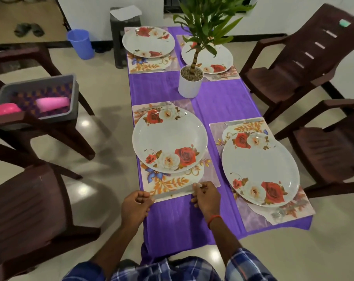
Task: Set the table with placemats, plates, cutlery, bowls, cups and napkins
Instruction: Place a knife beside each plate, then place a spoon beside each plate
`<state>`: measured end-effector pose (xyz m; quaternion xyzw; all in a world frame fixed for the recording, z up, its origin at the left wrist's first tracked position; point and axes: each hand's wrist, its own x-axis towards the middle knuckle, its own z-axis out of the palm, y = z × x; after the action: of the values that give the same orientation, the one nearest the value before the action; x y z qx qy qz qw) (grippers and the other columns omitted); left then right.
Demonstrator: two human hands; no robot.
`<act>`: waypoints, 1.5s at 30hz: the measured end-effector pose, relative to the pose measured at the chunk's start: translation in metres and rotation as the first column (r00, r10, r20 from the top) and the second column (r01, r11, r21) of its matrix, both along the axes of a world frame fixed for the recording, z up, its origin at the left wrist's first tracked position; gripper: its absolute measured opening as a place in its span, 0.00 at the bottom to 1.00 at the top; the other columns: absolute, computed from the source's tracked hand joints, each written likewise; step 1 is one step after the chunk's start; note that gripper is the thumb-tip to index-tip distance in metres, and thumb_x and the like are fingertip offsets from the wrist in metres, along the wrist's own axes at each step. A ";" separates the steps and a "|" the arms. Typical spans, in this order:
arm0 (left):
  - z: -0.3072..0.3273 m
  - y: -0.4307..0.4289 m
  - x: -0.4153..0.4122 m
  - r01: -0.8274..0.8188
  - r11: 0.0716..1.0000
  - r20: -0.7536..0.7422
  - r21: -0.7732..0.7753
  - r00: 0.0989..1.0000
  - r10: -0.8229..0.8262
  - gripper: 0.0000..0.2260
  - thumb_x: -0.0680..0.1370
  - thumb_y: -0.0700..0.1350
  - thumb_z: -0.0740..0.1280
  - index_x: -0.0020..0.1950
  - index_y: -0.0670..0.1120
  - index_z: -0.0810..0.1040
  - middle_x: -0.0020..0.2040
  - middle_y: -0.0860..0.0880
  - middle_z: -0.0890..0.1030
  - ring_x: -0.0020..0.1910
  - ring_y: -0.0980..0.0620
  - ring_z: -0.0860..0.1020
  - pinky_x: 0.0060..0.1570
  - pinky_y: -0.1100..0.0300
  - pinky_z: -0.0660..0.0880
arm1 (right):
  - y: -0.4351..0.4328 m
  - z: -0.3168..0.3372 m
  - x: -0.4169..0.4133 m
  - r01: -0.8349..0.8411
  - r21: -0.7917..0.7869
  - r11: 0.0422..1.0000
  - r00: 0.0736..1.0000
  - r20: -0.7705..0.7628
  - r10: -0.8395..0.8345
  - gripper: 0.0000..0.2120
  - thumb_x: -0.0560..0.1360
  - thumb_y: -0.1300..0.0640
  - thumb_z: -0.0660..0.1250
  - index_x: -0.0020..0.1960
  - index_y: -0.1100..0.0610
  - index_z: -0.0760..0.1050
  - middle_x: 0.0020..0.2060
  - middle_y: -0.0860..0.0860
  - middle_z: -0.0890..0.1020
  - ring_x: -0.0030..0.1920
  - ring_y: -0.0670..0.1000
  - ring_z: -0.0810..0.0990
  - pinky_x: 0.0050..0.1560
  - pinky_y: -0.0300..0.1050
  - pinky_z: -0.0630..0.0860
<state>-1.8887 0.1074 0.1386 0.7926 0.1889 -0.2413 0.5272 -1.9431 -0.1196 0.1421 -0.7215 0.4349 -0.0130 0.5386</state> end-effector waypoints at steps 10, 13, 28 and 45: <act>-0.002 -0.002 0.001 0.091 0.992 0.040 0.090 0.995 -0.095 0.07 0.76 0.49 0.77 0.46 0.48 0.81 0.41 0.50 0.85 0.36 0.48 0.84 0.36 0.57 0.83 | -0.005 -0.012 -0.004 -0.134 -0.127 0.983 0.991 -0.014 0.133 0.07 0.78 0.50 0.71 0.51 0.50 0.74 0.39 0.49 0.84 0.33 0.45 0.84 0.34 0.39 0.82; 0.000 -0.001 0.001 0.118 0.986 0.045 0.115 0.991 -0.124 0.08 0.76 0.49 0.76 0.46 0.47 0.81 0.39 0.50 0.85 0.34 0.48 0.84 0.35 0.58 0.83 | -0.005 -0.016 -0.005 -0.158 -0.157 0.975 0.987 -0.024 0.156 0.07 0.79 0.50 0.70 0.51 0.50 0.74 0.39 0.47 0.84 0.34 0.44 0.84 0.37 0.41 0.84; 0.021 0.016 0.012 0.227 0.972 0.029 -0.064 0.974 -0.225 0.11 0.75 0.50 0.76 0.53 0.49 0.79 0.49 0.49 0.84 0.44 0.47 0.85 0.36 0.59 0.82 | 0.010 0.005 -0.005 -0.040 -0.161 0.986 0.994 0.091 0.055 0.06 0.79 0.51 0.69 0.55 0.51 0.76 0.43 0.46 0.83 0.45 0.46 0.82 0.41 0.36 0.76; 0.100 0.179 0.102 0.473 0.792 0.359 0.385 0.714 -0.601 0.29 0.75 0.64 0.68 0.74 0.59 0.66 0.71 0.61 0.66 0.72 0.59 0.64 0.73 0.54 0.66 | 0.204 0.087 0.103 -0.405 -0.268 0.874 0.848 0.248 0.469 0.13 0.74 0.52 0.75 0.57 0.46 0.77 0.49 0.41 0.82 0.52 0.41 0.80 0.54 0.44 0.78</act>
<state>-1.7871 0.2865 0.2390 0.9096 -0.1531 -0.1609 0.3512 -1.8400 0.0839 0.2290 -0.8426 0.1660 -0.0455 0.5103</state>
